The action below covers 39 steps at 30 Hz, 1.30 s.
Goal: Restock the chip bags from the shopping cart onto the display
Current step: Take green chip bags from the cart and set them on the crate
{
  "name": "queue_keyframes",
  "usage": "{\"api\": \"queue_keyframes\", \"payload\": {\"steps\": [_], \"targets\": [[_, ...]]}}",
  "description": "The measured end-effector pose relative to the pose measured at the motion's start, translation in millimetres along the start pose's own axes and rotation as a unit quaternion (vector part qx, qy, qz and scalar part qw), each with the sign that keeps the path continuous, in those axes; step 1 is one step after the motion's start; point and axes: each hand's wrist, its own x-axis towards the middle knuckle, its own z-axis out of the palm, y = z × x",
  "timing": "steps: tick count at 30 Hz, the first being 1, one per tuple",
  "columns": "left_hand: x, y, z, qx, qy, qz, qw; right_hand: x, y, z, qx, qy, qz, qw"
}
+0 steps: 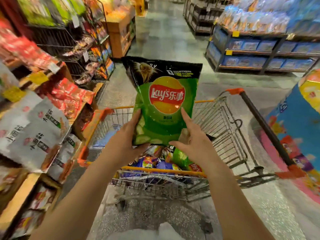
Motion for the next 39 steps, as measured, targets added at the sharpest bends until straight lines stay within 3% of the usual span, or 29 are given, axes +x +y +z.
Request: {"api": "queue_keyframes", "payload": {"steps": [4, 10, 18, 28, 39], "targets": [[-51, 0, -29, -0.009, 0.037, -0.006, 0.999, -17, -37, 19, -0.017, -0.024, -0.033, 0.999], [-187, -30, -98, 0.014, 0.124, -0.118, 0.985, -67, -115, 103, -0.009, -0.12, -0.126, 0.985], [-398, -57, -181, 0.031, 0.196, -0.259, 0.945, -165, -219, 232, 0.044, -0.279, -0.241, 0.929], [-557, -70, -238, 0.079, 0.318, -0.398, 0.857, -236, -338, 339, 0.002, -0.411, -0.346, 0.844], [-681, -88, -330, 0.143, 0.428, -0.533, 0.716, -300, -487, 476, 0.054, -0.53, -0.449, 0.717]]}}
